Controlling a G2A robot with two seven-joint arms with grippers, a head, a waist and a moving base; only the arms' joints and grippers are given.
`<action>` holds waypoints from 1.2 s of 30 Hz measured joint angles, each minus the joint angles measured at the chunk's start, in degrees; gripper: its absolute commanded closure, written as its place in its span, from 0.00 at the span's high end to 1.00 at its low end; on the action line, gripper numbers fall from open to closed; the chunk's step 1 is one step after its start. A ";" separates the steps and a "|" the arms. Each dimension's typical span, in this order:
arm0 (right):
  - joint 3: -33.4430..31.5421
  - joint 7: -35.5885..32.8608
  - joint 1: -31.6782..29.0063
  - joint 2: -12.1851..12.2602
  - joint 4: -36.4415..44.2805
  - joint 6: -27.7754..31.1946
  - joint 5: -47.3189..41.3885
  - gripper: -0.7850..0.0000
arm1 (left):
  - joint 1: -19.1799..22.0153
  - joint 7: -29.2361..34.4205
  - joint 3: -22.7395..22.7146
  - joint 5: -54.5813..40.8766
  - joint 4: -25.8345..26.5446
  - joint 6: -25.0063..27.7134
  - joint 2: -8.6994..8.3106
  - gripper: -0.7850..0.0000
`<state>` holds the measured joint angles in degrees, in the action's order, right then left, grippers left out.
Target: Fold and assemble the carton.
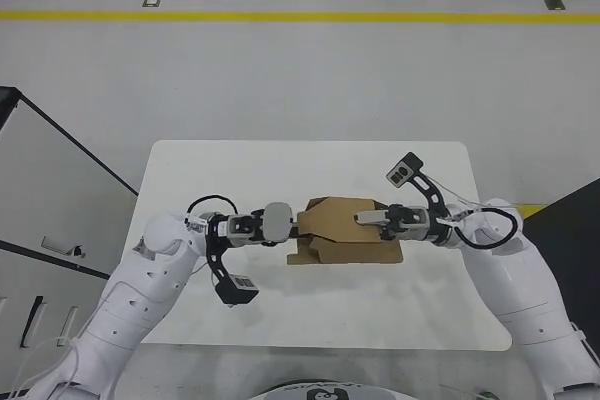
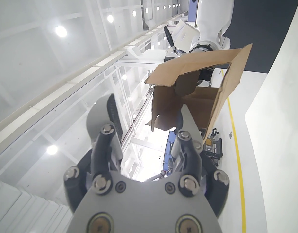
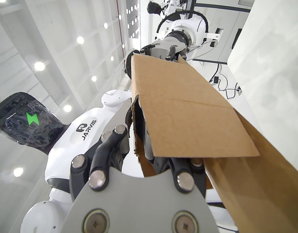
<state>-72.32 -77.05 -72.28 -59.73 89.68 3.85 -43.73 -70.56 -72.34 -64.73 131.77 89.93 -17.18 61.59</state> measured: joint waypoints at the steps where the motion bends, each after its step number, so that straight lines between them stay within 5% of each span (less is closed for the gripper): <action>1: -0.06 -0.09 0.01 -0.02 -0.19 0.23 -0.38 0.00 | -0.04 0.24 -0.26 -0.07 -0.03 -0.05 -0.04 1.00; 20: -2.69 1.15 -1.21 0.41 1.05 3.07 1.04 0.00 | -1.81 3.87 -3.78 1.71 3.09 1.51 -0.83 0.97; 21: -3.00 0.84 -1.23 0.48 1.08 3.18 1.26 0.00 | -2.04 3.82 -4.34 2.01 3.44 1.85 -0.98 0.77; 22: -3.17 0.58 -1.24 0.53 1.12 3.29 1.34 0.00 | -2.23 3.76 -4.74 2.15 3.67 2.05 -1.09 0.41; 23: -3.26 0.42 -1.24 0.55 1.16 3.36 1.36 0.00 | -2.44 3.71 -5.13 2.24 3.84 2.18 -1.19 0.15; 24: -3.28 0.36 -1.24 0.56 1.17 3.38 1.37 0.00 | -2.74 3.80 -5.61 2.28 3.91 2.08 -1.29 0.00; 36: -3.76 2.12 -1.81 0.76 3.03 4.26 4.52 0.00 | -3.44 5.62 -6.20 2.96 5.51 3.84 -1.52 0.00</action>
<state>-76.08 -74.92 -74.10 -58.98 92.71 8.11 -39.21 -74.00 -66.71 -70.92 134.73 95.45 -13.34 60.07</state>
